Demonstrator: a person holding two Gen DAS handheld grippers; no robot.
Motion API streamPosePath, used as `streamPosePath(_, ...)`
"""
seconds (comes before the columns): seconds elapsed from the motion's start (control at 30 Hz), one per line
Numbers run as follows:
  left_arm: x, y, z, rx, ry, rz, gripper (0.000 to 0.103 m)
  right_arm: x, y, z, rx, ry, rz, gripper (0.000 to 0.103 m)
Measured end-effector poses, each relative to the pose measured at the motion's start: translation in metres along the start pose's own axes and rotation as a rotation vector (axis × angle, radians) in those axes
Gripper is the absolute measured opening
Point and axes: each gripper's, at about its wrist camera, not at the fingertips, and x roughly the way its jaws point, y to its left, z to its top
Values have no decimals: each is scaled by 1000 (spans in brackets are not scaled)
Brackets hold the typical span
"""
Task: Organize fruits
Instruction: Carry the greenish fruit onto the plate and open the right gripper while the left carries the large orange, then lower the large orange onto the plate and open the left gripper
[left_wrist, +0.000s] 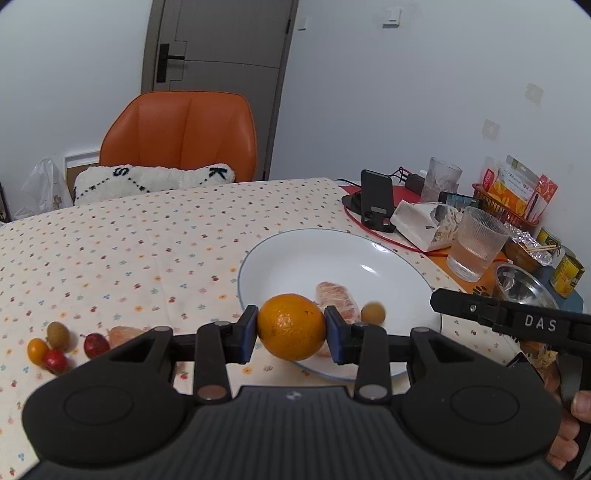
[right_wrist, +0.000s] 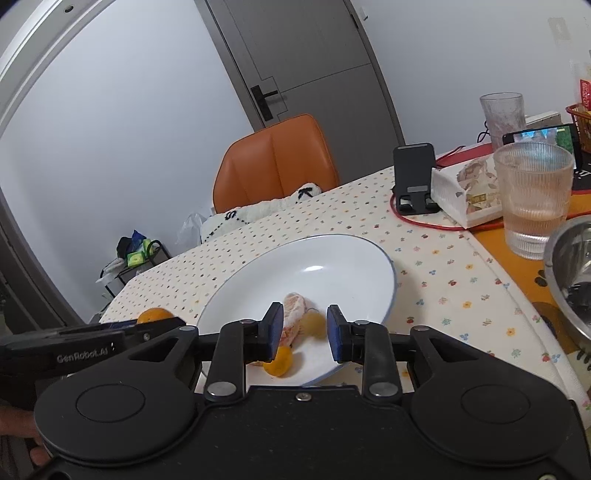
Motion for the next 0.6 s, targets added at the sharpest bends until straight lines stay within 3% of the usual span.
streamPosePath(0.27, 7, -13, 6, 11, -6, -17, 37, -8, -10, -5, 23, 9, -18, 28)
streamPosePath(0.6, -4, -11, 3, 22, -6, 17, 63, -12, -4, -7, 24, 6, -7, 38)
